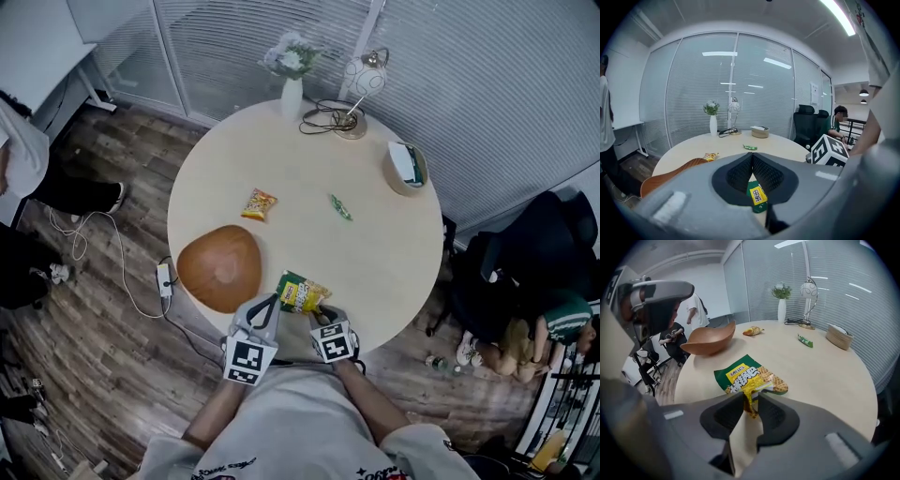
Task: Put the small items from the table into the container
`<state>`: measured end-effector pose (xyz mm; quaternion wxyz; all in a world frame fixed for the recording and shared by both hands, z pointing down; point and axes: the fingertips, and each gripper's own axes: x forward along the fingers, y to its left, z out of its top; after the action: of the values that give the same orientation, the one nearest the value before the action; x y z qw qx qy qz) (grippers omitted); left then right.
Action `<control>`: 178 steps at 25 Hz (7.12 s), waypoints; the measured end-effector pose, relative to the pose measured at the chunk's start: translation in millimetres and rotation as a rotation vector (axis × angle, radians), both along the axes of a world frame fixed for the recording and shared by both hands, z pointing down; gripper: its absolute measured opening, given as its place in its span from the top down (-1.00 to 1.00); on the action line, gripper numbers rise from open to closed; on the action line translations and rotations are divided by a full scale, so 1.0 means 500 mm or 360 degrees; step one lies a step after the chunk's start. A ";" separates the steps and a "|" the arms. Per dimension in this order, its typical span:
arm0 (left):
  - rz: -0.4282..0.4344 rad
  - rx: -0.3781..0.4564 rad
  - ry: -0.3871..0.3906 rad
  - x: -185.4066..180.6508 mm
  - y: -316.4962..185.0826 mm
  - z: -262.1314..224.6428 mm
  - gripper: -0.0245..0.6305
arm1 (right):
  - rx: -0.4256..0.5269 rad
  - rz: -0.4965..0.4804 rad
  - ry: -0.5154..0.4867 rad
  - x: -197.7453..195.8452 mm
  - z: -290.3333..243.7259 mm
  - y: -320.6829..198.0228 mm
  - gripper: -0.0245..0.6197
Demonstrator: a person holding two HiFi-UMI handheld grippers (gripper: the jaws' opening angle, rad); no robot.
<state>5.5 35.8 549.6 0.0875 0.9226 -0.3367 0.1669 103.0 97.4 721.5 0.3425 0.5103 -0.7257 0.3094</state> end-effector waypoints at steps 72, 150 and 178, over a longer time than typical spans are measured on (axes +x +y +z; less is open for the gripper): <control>-0.0031 -0.0040 0.0042 0.053 -0.141 0.005 0.94 | 0.0703 0.0238 -0.0207 0.111 -0.291 -0.175 0.91; -0.0551 -0.0110 -0.0019 -0.226 -0.092 0.029 0.93 | 0.0449 -0.0809 -0.0192 -0.331 -0.199 -0.389 0.73; -0.0581 -0.0076 0.0031 -0.215 -0.106 0.035 0.93 | 0.0681 -0.0440 -0.0290 -0.214 -0.258 -0.350 0.91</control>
<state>-101.7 -17.2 566.9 0.1416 0.8453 -0.4936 0.1473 -4.1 -77.8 592.3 0.1990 0.4371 -0.8652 0.1439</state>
